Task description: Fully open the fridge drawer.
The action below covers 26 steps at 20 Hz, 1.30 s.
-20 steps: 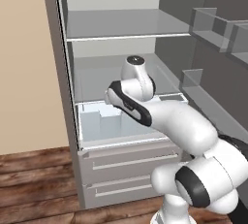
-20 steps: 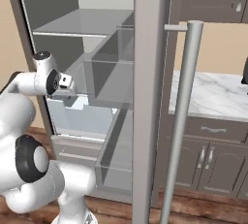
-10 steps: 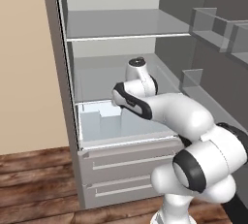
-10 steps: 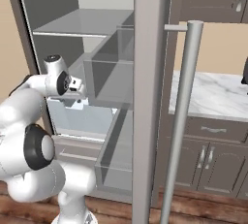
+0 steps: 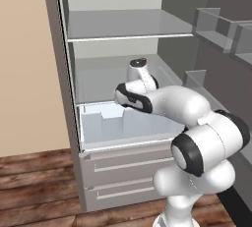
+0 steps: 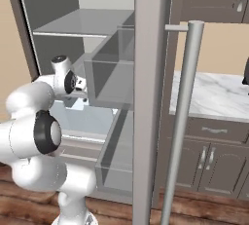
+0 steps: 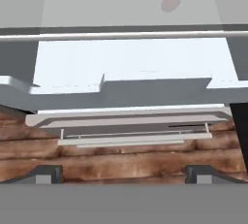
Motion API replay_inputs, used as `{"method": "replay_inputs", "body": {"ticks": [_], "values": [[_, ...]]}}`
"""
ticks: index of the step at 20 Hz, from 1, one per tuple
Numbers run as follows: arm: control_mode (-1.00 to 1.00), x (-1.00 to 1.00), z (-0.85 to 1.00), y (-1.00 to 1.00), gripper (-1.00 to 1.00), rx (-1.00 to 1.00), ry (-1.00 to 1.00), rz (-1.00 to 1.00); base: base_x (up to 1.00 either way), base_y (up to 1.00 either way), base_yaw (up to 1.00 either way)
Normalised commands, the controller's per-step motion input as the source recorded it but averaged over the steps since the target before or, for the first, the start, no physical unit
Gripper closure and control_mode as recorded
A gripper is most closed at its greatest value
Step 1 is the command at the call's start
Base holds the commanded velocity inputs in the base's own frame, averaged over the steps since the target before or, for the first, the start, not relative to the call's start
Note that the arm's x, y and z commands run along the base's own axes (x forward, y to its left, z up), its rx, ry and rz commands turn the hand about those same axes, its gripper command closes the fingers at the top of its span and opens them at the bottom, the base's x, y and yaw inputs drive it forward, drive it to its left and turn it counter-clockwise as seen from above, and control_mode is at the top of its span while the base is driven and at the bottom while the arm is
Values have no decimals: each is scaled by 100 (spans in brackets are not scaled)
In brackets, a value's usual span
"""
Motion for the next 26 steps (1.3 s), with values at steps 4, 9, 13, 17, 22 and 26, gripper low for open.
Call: {"method": "replay_inputs", "body": {"ticks": [4, 9, 13, 17, 22, 26], "values": [[-100, 38, -16, -3, -100, 0, 0, -9, 0, 0, 0], [-100, 43, -24, -17, -100, 0, 0, -9, 0, 0, 0], [-100, 35, -26, -21, -100, 0, 0, -7, 0, 0, 0], [-100, 27, -24, -25, -100, 0, 0, -5, 0, 0, 0], [-100, 5, -24, -41, -100, 0, 0, -1, 0, 0, 0], [-100, 5, -12, -25, -100, 0, 0, 0, 0, 0, 0]]}}
